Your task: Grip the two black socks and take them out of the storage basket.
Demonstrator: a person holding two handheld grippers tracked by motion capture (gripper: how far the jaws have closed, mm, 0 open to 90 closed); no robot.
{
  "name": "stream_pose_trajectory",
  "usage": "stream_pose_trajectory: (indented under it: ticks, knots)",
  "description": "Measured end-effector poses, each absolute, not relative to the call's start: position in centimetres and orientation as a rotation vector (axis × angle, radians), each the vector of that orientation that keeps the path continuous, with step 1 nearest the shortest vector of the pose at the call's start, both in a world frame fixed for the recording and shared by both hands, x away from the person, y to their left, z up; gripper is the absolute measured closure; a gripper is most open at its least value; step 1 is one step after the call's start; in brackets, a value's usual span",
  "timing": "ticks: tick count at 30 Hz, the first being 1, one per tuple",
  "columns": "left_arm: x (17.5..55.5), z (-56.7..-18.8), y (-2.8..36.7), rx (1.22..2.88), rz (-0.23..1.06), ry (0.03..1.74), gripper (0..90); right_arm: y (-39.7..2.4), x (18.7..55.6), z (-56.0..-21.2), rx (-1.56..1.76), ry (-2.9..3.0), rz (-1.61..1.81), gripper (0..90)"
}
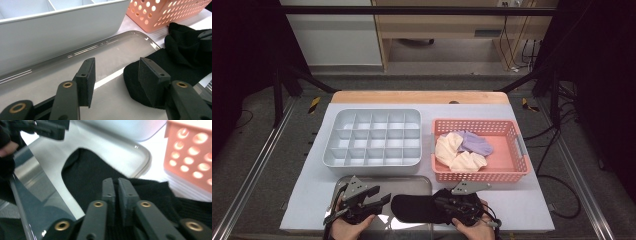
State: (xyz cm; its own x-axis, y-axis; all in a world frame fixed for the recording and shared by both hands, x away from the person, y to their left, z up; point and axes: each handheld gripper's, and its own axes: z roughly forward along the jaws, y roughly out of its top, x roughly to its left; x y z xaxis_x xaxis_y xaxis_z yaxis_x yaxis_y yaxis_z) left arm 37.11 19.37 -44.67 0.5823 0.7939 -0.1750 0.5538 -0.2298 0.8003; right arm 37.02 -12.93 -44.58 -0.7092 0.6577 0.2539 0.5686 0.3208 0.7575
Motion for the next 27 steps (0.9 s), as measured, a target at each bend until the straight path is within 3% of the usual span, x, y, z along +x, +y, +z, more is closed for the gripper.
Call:
stream_pose_trajectory:
  ticks: [11,27]
  knots:
    - [37.0,-44.4,19.3,1.912,0.327,1.064,48.0,-15.7,37.0,-43.1,1.197,2.314,1.346,71.8]
    - [37.0,-42.0,17.3,1.946,0.341,0.974,52.4,-19.4,35.8,-44.6,1.323,2.283,1.335,60.9]
